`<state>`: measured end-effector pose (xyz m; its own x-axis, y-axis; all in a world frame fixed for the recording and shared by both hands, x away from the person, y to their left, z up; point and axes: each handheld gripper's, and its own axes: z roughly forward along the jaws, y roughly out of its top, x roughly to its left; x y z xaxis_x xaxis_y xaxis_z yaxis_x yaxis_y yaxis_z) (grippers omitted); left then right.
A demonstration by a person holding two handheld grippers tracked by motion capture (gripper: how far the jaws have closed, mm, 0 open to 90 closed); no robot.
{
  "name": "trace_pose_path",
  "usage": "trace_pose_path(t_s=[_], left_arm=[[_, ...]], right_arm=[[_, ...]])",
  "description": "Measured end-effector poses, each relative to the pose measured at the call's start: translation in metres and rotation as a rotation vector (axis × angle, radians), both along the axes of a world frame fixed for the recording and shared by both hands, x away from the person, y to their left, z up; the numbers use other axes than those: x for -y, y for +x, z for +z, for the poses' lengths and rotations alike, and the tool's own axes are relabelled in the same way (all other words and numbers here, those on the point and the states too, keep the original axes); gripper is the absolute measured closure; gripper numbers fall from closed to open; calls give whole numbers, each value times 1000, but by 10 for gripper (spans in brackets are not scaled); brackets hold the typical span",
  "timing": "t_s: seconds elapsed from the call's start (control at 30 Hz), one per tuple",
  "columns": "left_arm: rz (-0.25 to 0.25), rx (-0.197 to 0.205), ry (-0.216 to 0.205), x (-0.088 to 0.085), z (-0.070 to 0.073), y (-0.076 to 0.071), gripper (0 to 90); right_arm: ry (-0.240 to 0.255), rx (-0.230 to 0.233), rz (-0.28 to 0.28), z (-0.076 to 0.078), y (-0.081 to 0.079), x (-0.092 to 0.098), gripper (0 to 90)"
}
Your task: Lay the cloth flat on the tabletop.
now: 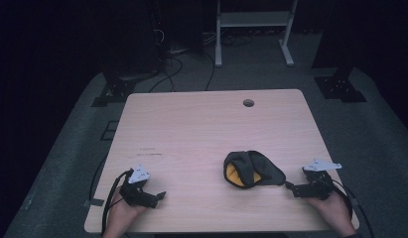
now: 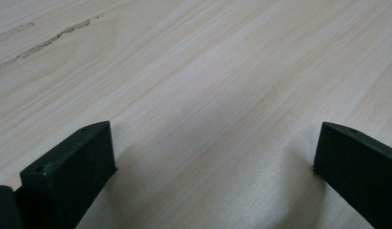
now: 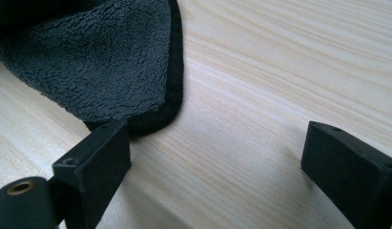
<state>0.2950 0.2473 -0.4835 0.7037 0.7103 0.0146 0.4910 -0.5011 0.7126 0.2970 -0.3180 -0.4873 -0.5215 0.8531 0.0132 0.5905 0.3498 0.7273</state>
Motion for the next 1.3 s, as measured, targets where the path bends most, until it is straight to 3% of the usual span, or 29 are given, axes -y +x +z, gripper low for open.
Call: trace_pose_path(t_s=[0.17, 0.23, 0.37, 0.47, 0.57, 0.77, 1.07, 1.3], left_arm=[[0, 0, 0, 0, 0, 0, 0], [0, 0, -1, 0, 0, 0, 0], [0, 0, 0, 0, 0, 0, 0], [-2, -1, 1, 0, 0, 0, 0], [-2, -1, 1, 0, 0, 0, 0], [-2, -1, 1, 0, 0, 0, 0], [-8, -2, 2, 0, 0, -1, 0], [-6, -4, 0, 0, 0, -1, 0]], right_arm=[[1, 1, 11, 0, 0, 1, 86], [1, -8, 14, 2, -1, 3, 142], [32, -47, 16, 6, 0, 5, 141], [49, -4, 33, 13, -1, 7, 141], [62, 6, 56, 17, -2, 5, 140], [117, 22, 133, 26, -1, -10, 141], [104, 40, 247, 30, 9, -38, 137], [99, 13, 312, 24, 20, -58, 131]])
